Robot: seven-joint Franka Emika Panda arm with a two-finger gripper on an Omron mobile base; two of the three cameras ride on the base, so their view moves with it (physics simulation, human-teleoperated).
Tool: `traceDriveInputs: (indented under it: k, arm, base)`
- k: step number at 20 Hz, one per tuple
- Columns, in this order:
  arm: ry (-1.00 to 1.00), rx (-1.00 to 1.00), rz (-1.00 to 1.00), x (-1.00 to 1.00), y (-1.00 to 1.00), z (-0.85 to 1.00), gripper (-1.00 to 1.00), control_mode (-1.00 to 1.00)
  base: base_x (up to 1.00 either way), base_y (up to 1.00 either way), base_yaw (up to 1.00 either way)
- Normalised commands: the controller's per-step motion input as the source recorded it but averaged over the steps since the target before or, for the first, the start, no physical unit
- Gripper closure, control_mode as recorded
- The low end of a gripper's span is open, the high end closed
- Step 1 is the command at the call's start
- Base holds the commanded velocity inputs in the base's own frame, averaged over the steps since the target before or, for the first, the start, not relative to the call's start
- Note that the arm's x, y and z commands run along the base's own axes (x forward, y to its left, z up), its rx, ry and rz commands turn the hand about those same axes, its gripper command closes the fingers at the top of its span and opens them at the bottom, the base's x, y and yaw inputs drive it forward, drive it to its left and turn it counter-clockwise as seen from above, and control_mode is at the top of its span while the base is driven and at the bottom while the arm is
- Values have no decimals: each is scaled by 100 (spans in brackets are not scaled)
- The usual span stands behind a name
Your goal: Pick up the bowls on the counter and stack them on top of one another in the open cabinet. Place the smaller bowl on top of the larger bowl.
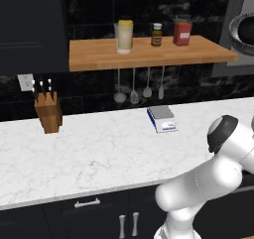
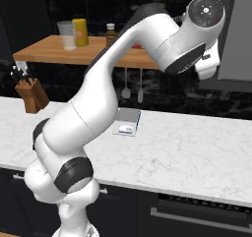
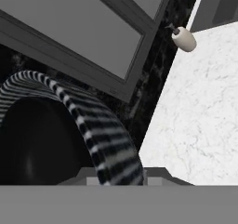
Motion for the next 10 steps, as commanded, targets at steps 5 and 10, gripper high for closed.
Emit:
traceDriveInputs:
  k: [5, 10]
  arm:
    - [-2, 0, 0, 36, 42, 5, 100, -100]
    - [-3, -3, 0, 65, 47, -21, 100, -100]
  base:
    - [0, 0, 0]
    - [0, 0, 0]
